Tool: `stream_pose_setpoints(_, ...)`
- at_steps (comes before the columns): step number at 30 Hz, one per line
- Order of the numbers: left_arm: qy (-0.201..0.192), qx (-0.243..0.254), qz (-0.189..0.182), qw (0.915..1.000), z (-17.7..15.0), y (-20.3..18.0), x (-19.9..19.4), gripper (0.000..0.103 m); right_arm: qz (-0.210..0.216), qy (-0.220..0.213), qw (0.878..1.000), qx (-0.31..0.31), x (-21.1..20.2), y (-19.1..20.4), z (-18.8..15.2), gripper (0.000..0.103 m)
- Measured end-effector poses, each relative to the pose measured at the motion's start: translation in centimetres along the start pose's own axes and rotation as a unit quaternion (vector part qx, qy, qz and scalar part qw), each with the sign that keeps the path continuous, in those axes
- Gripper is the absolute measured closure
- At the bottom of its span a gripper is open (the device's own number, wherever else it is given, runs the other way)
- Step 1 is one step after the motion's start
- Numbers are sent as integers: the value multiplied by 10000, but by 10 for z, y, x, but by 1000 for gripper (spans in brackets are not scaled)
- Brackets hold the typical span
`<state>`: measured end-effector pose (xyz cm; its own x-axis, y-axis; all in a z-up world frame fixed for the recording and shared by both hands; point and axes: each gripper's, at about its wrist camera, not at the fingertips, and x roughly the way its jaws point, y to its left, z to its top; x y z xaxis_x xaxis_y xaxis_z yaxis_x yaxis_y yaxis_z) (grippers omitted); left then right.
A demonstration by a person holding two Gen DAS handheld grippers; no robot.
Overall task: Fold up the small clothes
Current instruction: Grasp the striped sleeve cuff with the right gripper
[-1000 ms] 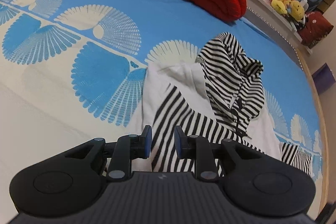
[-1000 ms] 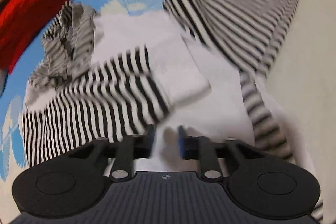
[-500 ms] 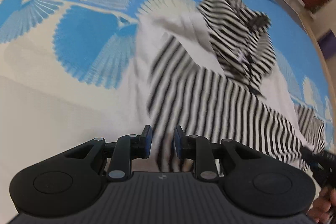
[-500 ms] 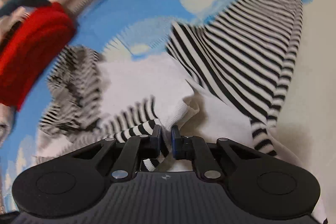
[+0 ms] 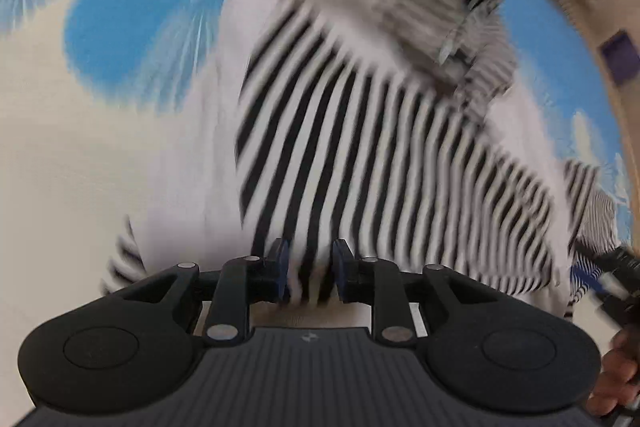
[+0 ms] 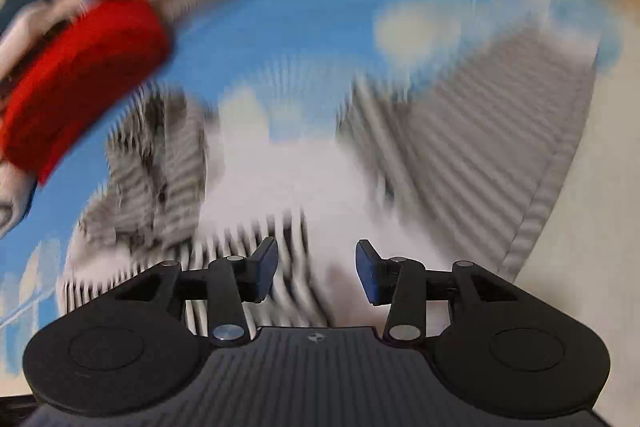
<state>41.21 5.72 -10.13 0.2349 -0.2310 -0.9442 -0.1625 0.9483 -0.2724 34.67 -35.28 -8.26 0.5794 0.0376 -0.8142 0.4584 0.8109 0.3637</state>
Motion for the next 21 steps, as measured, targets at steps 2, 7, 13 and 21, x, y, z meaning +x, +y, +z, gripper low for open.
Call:
stream_pose_setpoints(2, 42, -243, 32, 9997, -4, 5, 8, 78, -494, 790, 9955, 149, 28, -13, -7, 58)
stream_pose_setpoints(7, -578, 433, 279, 9970, -4, -34, -29, 70, -510, 226, 9979, -314, 10, -6, 4, 56)
stream_pose_setpoints(13, -797, 1074, 179, 9909, -16, -74, -42, 62, -428, -592, 9969, -304, -12, -41, 36, 56)
stream_pose_setpoints(21, -949, 1690, 418, 9802, -35, -105, -35, 62, -1225, -1214, 9828, 656, -4, -161, 84, 47)
